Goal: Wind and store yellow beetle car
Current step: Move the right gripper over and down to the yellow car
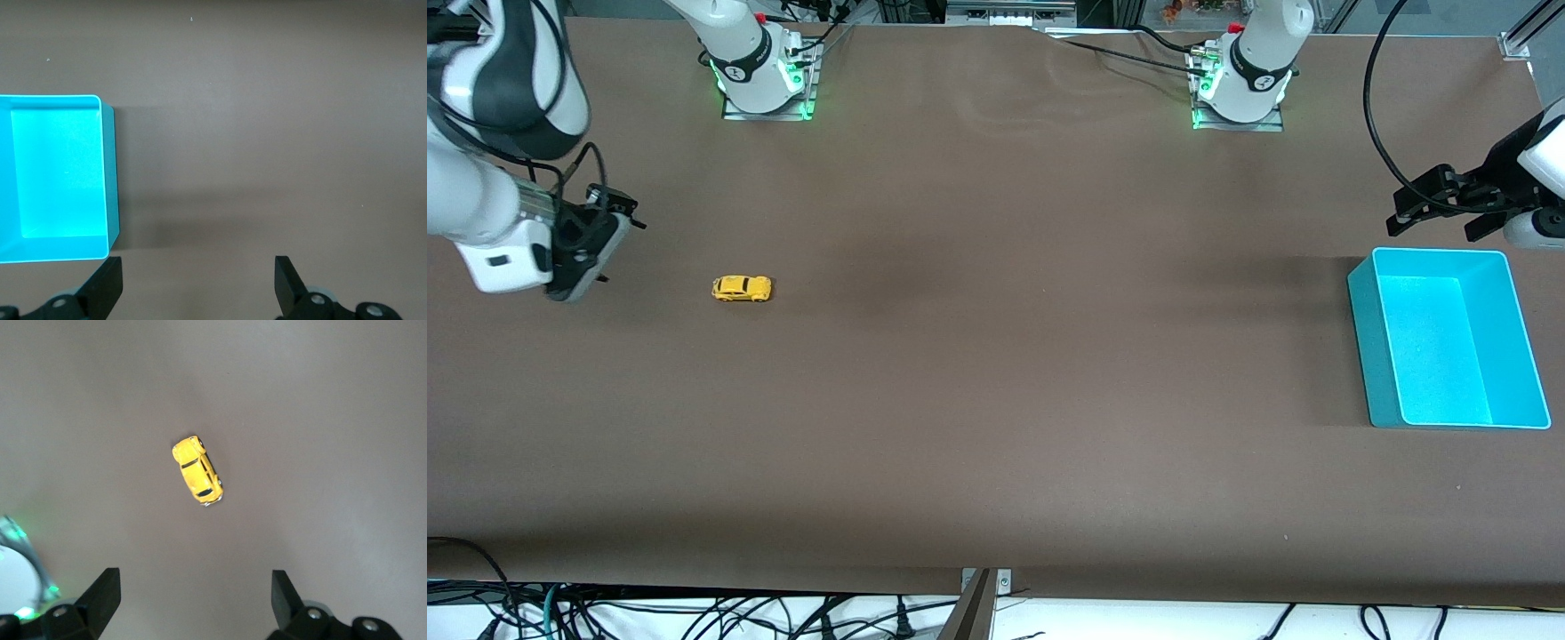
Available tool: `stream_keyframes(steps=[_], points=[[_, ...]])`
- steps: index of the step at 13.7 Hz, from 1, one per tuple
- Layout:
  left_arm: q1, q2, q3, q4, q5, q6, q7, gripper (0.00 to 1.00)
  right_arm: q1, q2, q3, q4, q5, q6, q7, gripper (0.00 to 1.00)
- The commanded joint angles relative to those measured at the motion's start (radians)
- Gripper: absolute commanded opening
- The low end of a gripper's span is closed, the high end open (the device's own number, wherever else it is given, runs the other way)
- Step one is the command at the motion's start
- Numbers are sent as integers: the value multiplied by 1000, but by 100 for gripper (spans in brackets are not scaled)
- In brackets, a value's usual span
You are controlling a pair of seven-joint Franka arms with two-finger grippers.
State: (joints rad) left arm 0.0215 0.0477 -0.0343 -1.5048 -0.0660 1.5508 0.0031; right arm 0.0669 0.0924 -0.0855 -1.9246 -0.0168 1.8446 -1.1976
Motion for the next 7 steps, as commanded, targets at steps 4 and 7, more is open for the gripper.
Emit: stream_keyframes(steps=[4, 7], points=[[-2, 1, -2, 14, 17, -9, -5, 100, -1, -42, 44, -365, -45, 460, -237, 100], [-2, 3, -2, 14, 17, -9, -5, 100, -1, 33, 72, -453, -45, 675, -240, 100]])
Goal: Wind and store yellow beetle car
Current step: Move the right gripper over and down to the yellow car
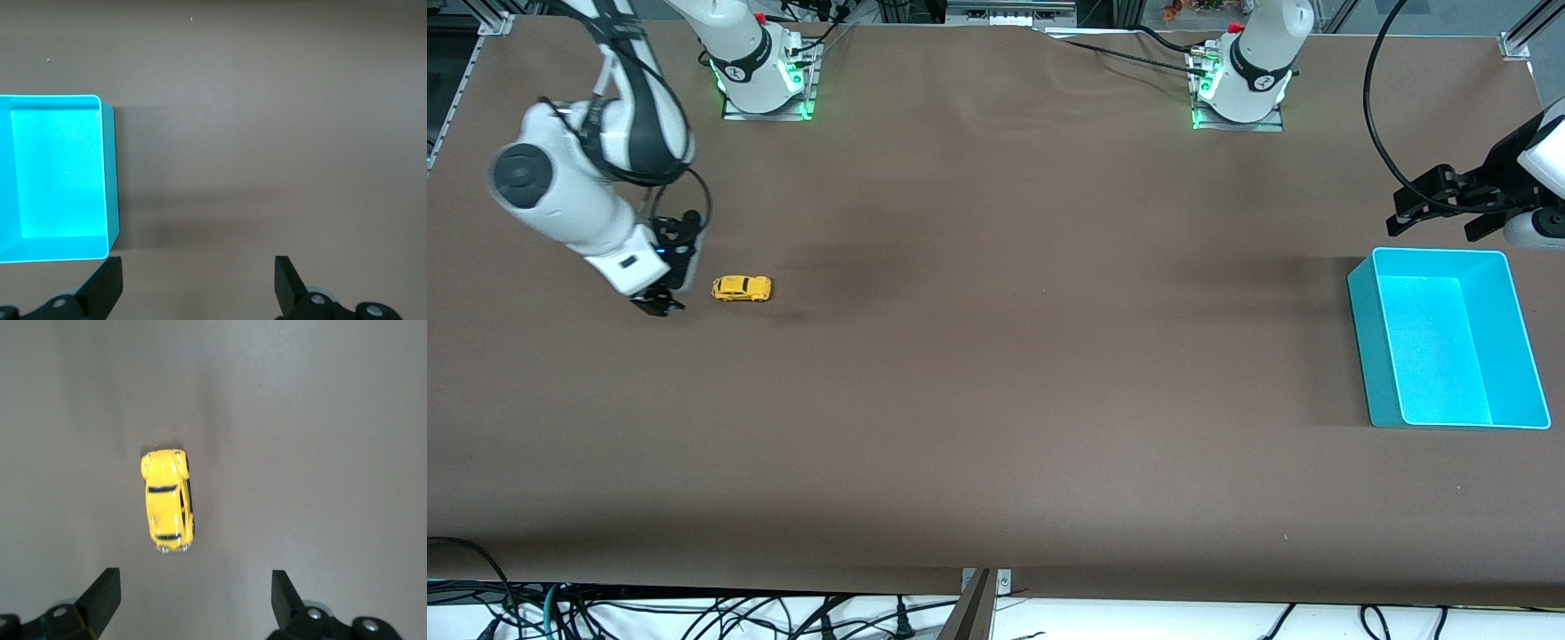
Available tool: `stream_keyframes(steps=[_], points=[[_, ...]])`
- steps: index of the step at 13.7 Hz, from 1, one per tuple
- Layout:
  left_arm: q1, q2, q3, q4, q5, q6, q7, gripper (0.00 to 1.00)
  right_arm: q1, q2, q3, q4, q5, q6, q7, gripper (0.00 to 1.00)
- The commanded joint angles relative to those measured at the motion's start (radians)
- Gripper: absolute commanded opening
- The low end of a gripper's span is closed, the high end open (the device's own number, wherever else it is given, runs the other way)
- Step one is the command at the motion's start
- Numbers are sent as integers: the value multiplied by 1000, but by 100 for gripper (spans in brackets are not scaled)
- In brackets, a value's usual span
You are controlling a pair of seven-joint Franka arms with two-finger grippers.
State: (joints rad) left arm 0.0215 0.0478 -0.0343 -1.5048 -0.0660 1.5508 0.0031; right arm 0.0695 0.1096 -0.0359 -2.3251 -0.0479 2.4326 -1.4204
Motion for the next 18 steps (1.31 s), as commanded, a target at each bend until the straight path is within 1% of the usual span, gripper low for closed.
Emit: stream_keyframes(steps=[1, 2, 3, 5, 7, 10, 16, 17, 18], points=[[-2, 3, -2, 14, 17, -9, -5, 100, -3, 45, 30, -53, -13, 94, -20, 100], [-2, 3, -2, 14, 17, -9, -5, 100, -2, 77, 34, -53, -13, 106, -43, 100], [0, 1, -2, 14, 17, -9, -5, 100, 1, 100, 42, -53, -13, 152, -78, 100], [0, 1, -2, 14, 17, -9, -5, 100, 1, 133, 47, -54, -13, 206, -161, 100], [-2, 1, -2, 14, 17, -9, -5, 100, 0, 160, 45, -56, -12, 239, -179, 100], [0, 3, -2, 14, 17, -9, -5, 100, 0, 157, 45, -97, -13, 241, -183, 100], [-2, 1, -2, 14, 17, -9, -5, 100, 0, 163, 41, -105, -12, 244, -213, 100], [-2, 3, -2, 14, 17, -9, -5, 100, -2, 166, 39, -106, -12, 244, -213, 99], [-2, 1, -2, 14, 17, -9, -5, 100, -2, 176, 39, -106, -10, 246, -213, 91]])
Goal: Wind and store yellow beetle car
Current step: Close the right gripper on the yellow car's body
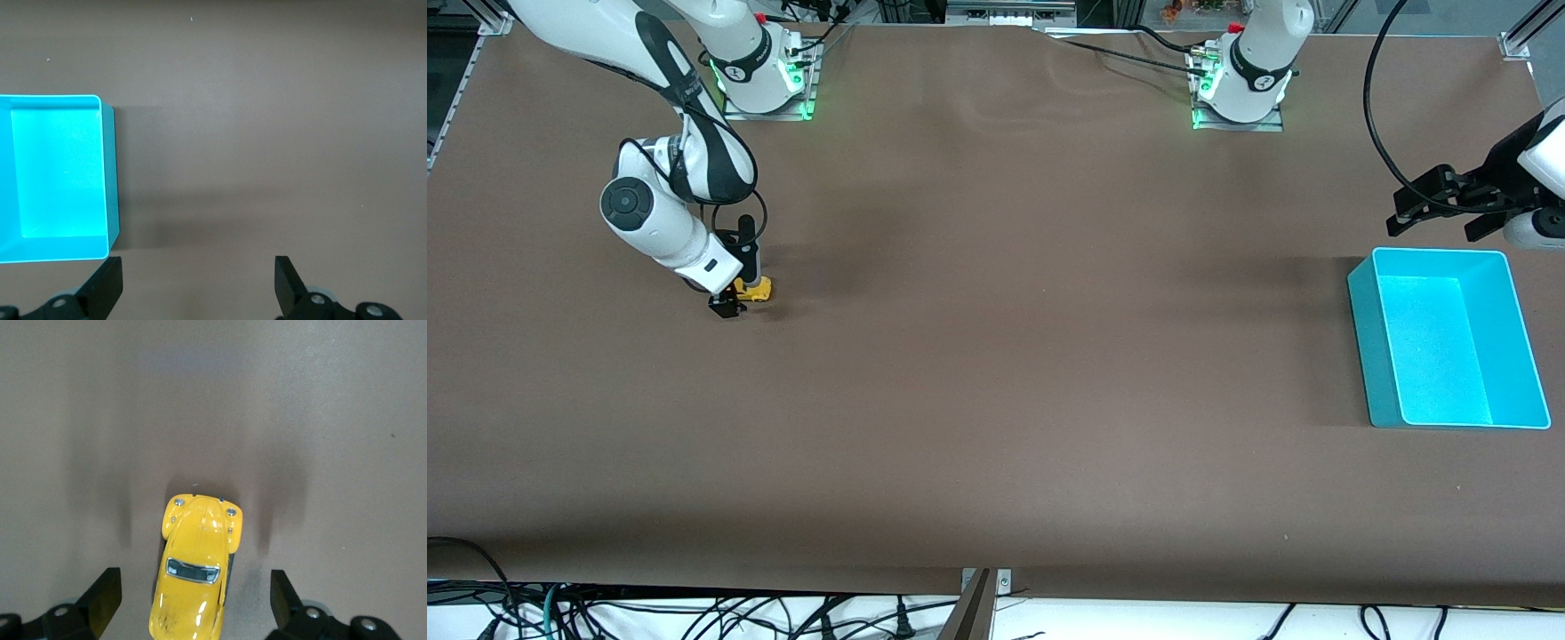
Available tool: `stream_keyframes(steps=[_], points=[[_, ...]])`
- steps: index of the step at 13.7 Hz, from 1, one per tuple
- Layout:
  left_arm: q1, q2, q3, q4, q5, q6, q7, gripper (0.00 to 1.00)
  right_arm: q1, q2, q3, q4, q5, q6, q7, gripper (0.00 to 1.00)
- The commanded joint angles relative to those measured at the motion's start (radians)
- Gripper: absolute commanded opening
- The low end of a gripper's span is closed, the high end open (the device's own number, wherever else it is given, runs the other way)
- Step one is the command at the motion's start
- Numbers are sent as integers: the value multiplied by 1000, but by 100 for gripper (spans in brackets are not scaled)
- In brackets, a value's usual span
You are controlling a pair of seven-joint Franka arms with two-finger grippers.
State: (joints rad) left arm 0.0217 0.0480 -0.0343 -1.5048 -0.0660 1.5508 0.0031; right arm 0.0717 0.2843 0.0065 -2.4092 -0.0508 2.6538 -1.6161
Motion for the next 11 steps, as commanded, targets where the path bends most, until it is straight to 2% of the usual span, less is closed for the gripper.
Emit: stream_keyframes(steps=[1, 3, 4, 6, 11], points=[[-2, 3, -2, 14, 17, -9, -5, 100, -4, 1, -3, -21, -7, 28, -18, 78], [0, 1, -2, 14, 17, -9, -5, 100, -4, -1, -5, -19, -7, 28, -18, 46], [0, 1, -2, 14, 17, -9, -5, 100, -4, -1, -7, -19, -7, 26, -16, 41], [0, 3, -2, 14, 17, -9, -5, 100, -4, -2, -7, -19, -7, 25, -16, 25], [0, 1, -2, 14, 17, -9, -3, 100, -9, 1, -8, -18, 0, 15, -1, 24]])
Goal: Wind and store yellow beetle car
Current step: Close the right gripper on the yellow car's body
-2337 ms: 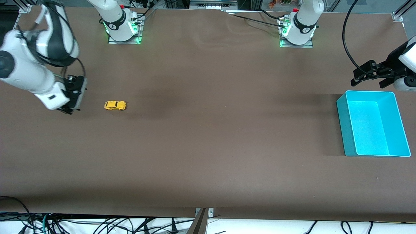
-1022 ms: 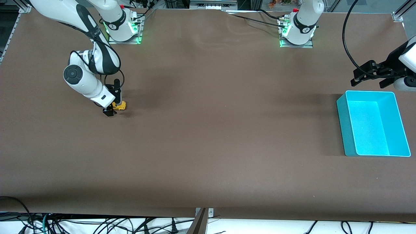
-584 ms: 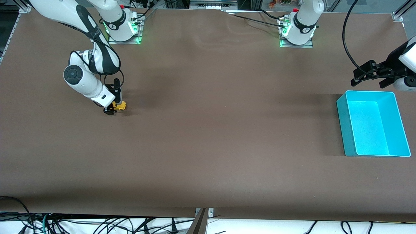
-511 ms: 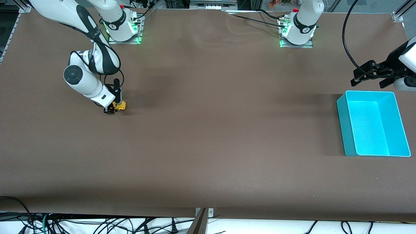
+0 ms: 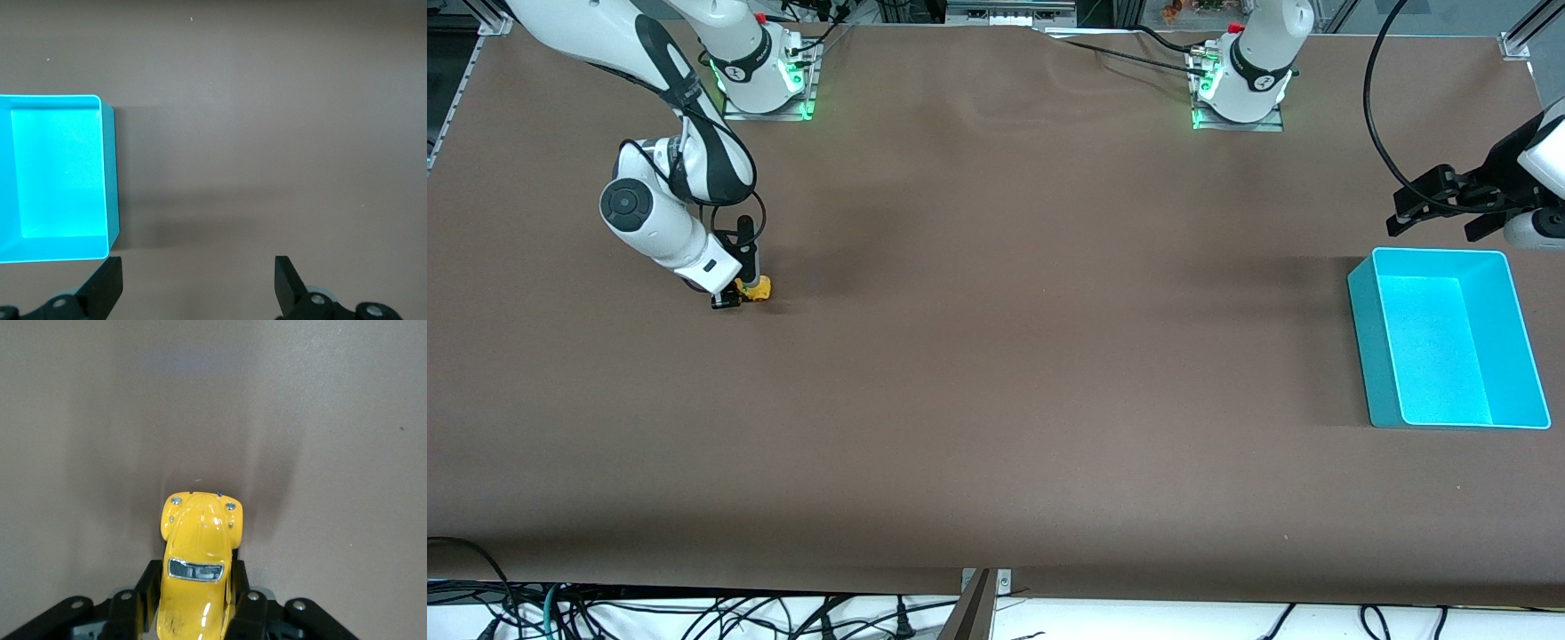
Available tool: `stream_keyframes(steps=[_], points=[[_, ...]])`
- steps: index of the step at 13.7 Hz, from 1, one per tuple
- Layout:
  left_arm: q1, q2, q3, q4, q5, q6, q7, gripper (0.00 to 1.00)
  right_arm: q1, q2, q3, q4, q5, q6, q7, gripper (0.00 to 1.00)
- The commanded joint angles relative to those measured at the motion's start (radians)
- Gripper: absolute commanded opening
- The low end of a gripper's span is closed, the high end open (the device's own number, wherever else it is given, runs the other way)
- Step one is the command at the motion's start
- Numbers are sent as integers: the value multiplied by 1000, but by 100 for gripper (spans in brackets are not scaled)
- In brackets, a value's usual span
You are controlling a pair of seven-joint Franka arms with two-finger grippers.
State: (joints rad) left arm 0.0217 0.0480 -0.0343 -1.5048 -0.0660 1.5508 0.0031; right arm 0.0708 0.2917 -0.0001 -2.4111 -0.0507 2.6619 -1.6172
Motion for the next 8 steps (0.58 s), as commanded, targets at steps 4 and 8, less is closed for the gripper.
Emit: stream_keyframes(steps=[4, 8], points=[[0, 3, -2, 14, 17, -9, -3, 100, -17, 1, -35, -14, 0, -20, -3, 24], [0, 3, -2, 14, 15, -9, -3, 100, -69, 23, -61, -11, -1, -23, -44, 25]])
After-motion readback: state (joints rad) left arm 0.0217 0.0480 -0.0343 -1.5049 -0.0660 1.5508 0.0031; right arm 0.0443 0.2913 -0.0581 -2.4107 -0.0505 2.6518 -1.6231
